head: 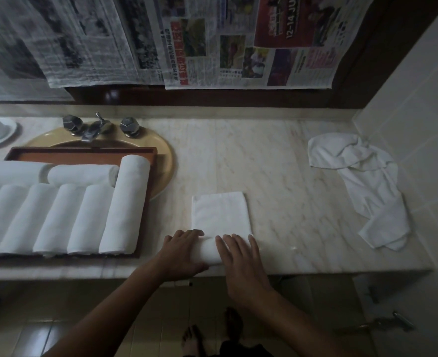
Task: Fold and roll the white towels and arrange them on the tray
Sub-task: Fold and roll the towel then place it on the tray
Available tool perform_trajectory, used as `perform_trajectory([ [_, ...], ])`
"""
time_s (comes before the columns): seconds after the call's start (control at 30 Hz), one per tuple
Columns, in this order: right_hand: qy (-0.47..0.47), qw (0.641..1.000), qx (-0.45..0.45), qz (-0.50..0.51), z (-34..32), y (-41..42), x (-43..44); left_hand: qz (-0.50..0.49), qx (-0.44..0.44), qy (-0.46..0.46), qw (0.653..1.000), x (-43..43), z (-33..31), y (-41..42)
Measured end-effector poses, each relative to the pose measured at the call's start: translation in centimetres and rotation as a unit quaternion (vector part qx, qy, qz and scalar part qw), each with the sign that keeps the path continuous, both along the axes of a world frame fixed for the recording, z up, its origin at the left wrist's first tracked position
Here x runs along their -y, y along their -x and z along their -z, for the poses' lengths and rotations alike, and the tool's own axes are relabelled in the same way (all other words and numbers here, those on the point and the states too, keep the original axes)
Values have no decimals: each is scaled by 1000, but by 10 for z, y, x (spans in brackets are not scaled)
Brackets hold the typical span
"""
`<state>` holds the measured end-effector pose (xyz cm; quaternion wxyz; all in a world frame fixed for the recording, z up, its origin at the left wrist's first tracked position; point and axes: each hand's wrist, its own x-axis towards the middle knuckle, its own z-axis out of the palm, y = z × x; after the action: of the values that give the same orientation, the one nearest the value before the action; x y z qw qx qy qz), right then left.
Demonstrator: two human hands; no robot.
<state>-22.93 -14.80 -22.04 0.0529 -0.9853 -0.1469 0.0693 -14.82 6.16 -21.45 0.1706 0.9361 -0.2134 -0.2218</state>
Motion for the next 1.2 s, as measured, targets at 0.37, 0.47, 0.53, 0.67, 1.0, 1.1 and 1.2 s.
perform_trajectory([
  [0.37,-5,999,-37,-13,-19,-56,6,-17,21,56,998,-2,2,0],
  [0.47,-3,997,-68,-28,-21,-60,13,-13,-2,19,1000,-8,-1,-13],
  [0.53,-6,995,-100,-27,-22,-63,18,-9,-11,0,1000,-9,-5,-17],
  [0.67,-3,984,-176,-22,-31,-72,20,-13,-22,3,1000,-8,-7,-11],
  [1.0,12,956,-293,-20,-44,-91,20,-90,-77,80,990,-3,0,1],
  [1.1,19,975,-219,-1,-44,-81,17,-115,-77,83,987,4,-2,-4],
  [1.2,-25,998,-57,13,-42,-44,2,-147,-88,82,982,9,-3,-10],
])
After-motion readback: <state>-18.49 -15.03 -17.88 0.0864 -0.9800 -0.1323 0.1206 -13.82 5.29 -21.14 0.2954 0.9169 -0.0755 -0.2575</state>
